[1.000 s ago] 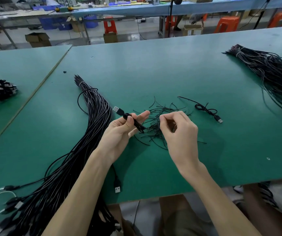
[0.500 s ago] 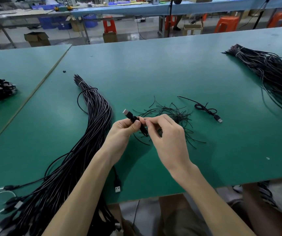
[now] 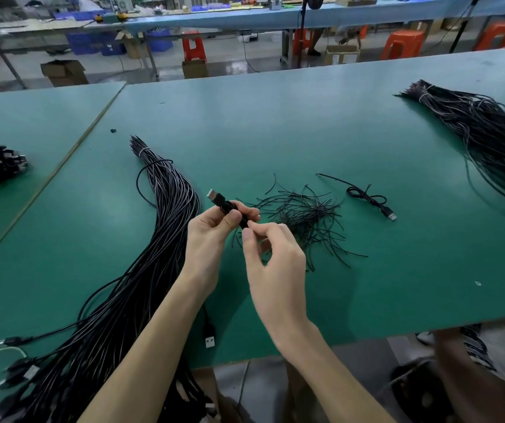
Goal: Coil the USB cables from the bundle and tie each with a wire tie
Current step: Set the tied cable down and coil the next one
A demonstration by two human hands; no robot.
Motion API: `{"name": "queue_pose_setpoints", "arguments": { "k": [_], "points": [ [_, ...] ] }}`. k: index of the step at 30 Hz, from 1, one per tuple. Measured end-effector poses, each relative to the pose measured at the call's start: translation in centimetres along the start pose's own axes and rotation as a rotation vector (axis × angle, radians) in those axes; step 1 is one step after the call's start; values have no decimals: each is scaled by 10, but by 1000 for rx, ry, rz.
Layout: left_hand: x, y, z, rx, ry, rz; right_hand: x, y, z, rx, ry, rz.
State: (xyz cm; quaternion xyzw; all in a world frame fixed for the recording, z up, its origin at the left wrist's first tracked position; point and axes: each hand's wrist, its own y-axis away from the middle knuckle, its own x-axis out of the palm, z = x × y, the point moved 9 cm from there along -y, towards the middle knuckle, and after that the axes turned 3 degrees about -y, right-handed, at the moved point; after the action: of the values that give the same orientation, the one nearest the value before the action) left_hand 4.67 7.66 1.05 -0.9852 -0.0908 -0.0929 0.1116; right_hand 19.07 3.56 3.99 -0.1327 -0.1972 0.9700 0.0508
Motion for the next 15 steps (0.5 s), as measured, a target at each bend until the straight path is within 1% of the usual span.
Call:
{"name": "queue_pose_setpoints", "arguments": {
  "k": [2, 4, 7, 8, 9, 12, 15],
  "points": [
    [2, 1, -3, 11, -2, 11, 1, 2, -4, 65, -102, -31],
    [3, 1, -6, 31, -15, 1, 1, 3, -17, 200, -261, -81],
    [4, 2, -10, 48, -24, -16, 20, 12, -43, 536, -624, -106],
    [5, 3, -10, 40, -24, -15, 29, 18, -47, 634, -735, -95],
    [5, 3, -9, 21, -17, -12, 38, 22, -49, 693, -804, -78],
    [6, 4, -4, -51, 34, 10, 53, 25, -51, 745, -874, -12],
    [11, 3, 0, -93, 159, 63, 54, 21, -54, 733, -872, 30]
  ]
}}
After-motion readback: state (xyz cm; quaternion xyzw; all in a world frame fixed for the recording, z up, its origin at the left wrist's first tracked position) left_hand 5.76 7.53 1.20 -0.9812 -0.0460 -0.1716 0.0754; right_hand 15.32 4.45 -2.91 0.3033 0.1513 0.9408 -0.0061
